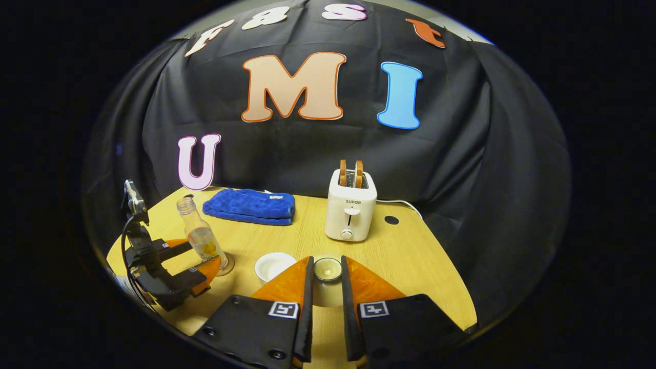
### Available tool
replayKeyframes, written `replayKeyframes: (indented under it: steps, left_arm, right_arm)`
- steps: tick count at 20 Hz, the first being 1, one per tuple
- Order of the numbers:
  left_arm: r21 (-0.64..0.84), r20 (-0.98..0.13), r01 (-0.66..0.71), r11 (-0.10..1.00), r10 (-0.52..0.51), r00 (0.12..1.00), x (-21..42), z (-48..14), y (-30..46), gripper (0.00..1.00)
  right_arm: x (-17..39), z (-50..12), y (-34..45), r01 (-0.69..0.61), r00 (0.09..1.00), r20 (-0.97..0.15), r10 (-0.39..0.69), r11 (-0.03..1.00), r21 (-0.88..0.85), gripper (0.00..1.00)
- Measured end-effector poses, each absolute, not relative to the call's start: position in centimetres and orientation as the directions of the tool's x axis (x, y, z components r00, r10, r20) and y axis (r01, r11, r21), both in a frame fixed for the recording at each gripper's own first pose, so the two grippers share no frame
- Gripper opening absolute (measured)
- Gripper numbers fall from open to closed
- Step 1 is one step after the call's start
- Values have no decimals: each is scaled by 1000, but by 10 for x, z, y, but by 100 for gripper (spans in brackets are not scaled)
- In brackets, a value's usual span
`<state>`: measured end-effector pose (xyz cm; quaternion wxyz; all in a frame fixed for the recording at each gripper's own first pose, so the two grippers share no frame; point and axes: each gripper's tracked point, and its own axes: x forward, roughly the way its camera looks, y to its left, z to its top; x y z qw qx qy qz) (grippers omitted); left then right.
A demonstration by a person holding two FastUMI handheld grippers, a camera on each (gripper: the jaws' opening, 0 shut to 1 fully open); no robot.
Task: Open the teacup lid with one hand, grasp the water bottle and pour water into the teacup with the other hand; after pouring, place the water bottle on the coaster and then close the teacup lid.
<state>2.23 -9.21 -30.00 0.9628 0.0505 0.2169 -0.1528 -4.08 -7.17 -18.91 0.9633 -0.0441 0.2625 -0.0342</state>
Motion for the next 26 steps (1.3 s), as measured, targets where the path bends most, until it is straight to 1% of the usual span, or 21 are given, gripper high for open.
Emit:
replayKeyframes:
  steps: [3,5,6,7,8,9,10,11,16,17,18,21,22,24,25,26]
  left_arm:
    - [29,-444,315,949,-270,855,24,-306,-93,95]
    - [40,-447,307,951,-258,857,26,-307,-89,88]
    - [43,-447,306,951,-256,857,28,-308,-88,81]
    - [43,-444,309,950,-259,858,29,-307,-89,77]
    - [48,-449,316,948,-262,854,29,-308,-90,75]
    - [58,-451,326,944,-266,852,29,-308,-90,75]
    - [65,-451,335,940,-272,850,31,-308,-91,75]
    - [73,-450,343,936,-276,849,32,-308,-92,75]
    - [143,-478,385,912,-278,834,35,-307,-97,67]
    - [164,-484,389,907,-269,833,35,-306,-97,67]
    - [191,-490,393,900,-259,832,37,-306,-97,66]
    - [285,-496,410,867,-232,836,39,-304,-93,65]
    - [316,-497,415,853,-224,839,41,-303,-93,67]
    - [378,-490,428,821,-215,845,48,-298,-94,66]
    - [407,-488,439,801,-215,846,48,-297,-93,67]
    - [431,-487,449,783,-217,846,50,-295,-95,66]
  right_arm:
    - [-44,-190,-75,54,856,-506,-101,993,-107,28]
    - [-47,-190,-76,54,854,-510,-103,993,-109,28]
    - [-48,-191,-75,52,853,-512,-102,992,-111,27]
    - [-49,-192,-75,49,851,-515,-101,992,-113,29]
    - [-50,-193,-74,47,850,-518,-100,992,-114,28]
    - [-51,-193,-74,45,849,-519,-98,992,-114,27]
    - [-52,-195,-73,43,848,-522,-95,993,-111,29]
    - [-53,-197,-72,41,847,-524,-92,993,-109,28]
    - [-55,-200,-77,47,845,-527,-89,995,-92,29]
    - [-55,-200,-78,51,846,-526,-89,995,-87,31]
    - [-54,-200,-80,54,847,-524,-90,995,-83,28]
    - [-57,-200,-86,60,850,-518,-91,995,-77,30]
    - [-57,-201,-87,61,851,-517,-92,995,-76,30]
    - [-58,-205,-90,66,849,-520,-90,996,-65,31]
    - [-59,-207,-91,69,848,-523,-88,996,-56,30]
    - [-59,-208,-92,71,848,-524,-84,996,-44,29]
